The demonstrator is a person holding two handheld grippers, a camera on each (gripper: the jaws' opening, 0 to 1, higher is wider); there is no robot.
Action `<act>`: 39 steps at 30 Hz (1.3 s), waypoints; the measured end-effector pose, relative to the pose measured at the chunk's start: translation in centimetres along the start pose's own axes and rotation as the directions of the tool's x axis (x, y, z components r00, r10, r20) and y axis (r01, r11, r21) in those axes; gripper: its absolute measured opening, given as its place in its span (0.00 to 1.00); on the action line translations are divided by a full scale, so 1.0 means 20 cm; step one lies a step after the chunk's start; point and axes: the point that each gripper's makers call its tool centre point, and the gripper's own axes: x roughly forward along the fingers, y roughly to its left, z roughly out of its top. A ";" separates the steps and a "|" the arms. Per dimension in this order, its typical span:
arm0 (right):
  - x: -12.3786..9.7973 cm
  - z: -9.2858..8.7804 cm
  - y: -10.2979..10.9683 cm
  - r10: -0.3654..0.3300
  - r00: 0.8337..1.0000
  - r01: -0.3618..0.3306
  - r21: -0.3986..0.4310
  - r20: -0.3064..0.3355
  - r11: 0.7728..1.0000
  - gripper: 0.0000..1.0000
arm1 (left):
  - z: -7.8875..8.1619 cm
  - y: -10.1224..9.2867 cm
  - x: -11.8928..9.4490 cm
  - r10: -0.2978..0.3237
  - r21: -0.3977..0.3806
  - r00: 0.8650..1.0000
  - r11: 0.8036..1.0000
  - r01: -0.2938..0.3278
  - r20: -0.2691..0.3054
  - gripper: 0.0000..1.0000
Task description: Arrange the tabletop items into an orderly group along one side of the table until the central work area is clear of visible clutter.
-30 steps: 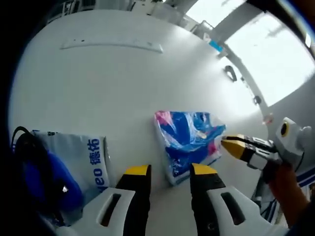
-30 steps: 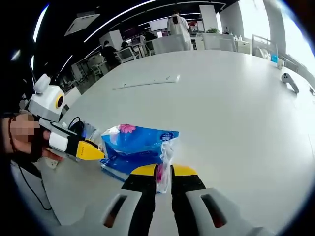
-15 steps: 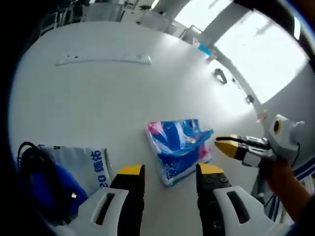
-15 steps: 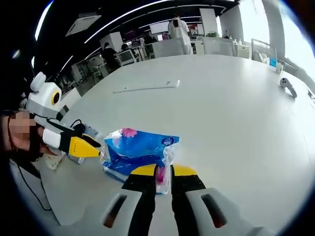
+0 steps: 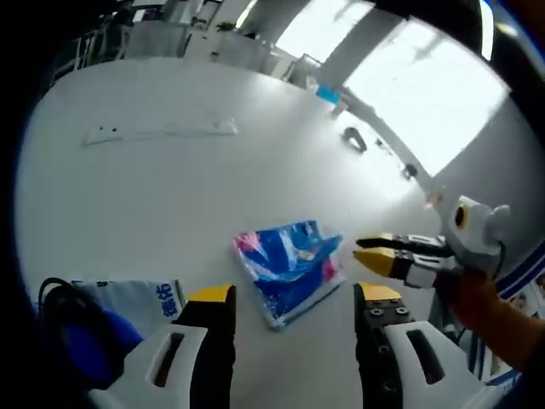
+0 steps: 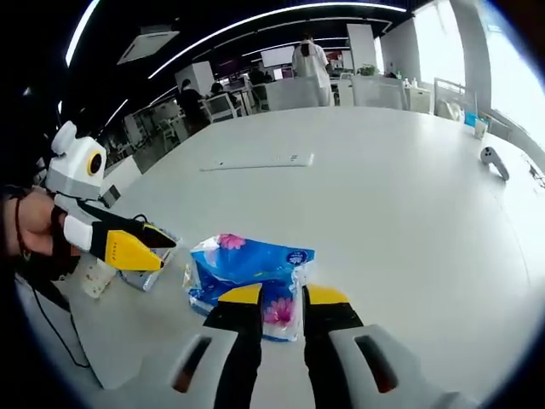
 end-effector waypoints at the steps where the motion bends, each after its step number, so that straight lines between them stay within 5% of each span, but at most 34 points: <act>1: -0.01 0.01 0.01 0.001 1.000 -0.001 -0.002 0.002 1.000 0.18 | 0.00 0.00 -0.01 -0.001 0.004 1.000 1.000 0.001 -0.004 0.54; 20: -0.04 0.11 0.13 0.017 0.999 -0.015 -0.043 0.037 0.999 0.31 | 0.06 0.03 -0.19 -0.044 0.039 0.998 0.998 0.042 0.048 0.71; 39: -0.03 0.20 0.35 0.078 0.994 -0.072 -0.073 0.071 0.995 0.31 | 0.08 0.17 -0.46 -0.020 0.058 0.993 0.998 0.013 0.116 0.73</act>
